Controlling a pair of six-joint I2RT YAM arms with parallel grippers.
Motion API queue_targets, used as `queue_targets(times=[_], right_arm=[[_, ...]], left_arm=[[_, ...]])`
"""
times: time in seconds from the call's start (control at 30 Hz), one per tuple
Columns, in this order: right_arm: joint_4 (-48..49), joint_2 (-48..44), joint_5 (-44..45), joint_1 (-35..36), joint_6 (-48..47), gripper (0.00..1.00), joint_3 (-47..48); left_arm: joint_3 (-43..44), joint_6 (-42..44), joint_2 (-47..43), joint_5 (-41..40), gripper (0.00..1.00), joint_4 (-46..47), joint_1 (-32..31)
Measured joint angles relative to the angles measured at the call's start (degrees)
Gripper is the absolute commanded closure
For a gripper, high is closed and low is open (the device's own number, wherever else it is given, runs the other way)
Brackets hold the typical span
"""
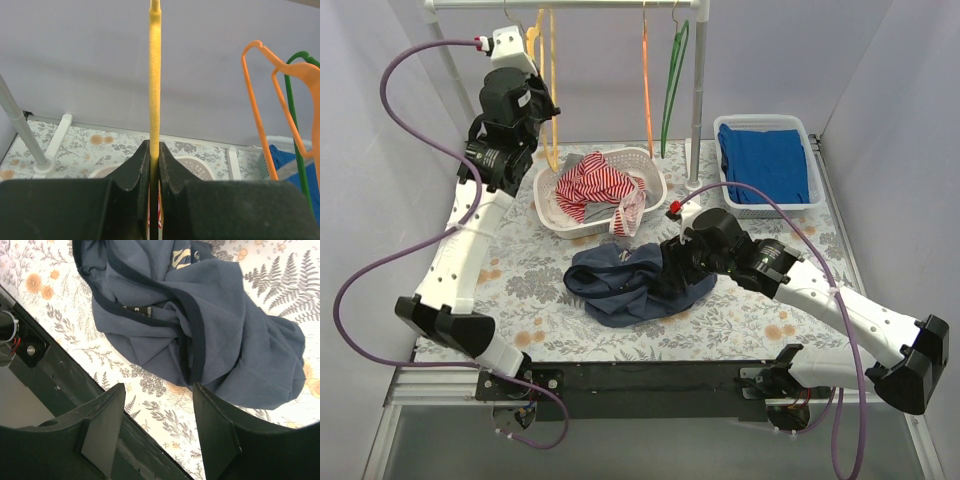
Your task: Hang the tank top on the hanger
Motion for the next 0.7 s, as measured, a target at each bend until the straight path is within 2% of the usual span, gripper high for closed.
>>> queue_targets(times=[0.23, 0.47, 0.7], right_arm=[[0.76, -3.45, 3.74, -0.15, 0.04, 0.35, -0.92], [1.57, -6.73, 6.43, -0.33, 0.24, 0.35, -3.56], [3.72, -10.56, 5.95, -0.35, 2.25, 0.41, -10.62]], left_arm=[[-13.14, -2.27, -12.09, 6.99, 1.00, -1.38, 0.00], [-30.01, -4.52, -28.48, 16.26, 1.00, -4.44, 0.00], [-39.76, -3.78, -40.94, 27.28, 1.00, -10.97, 0.00]])
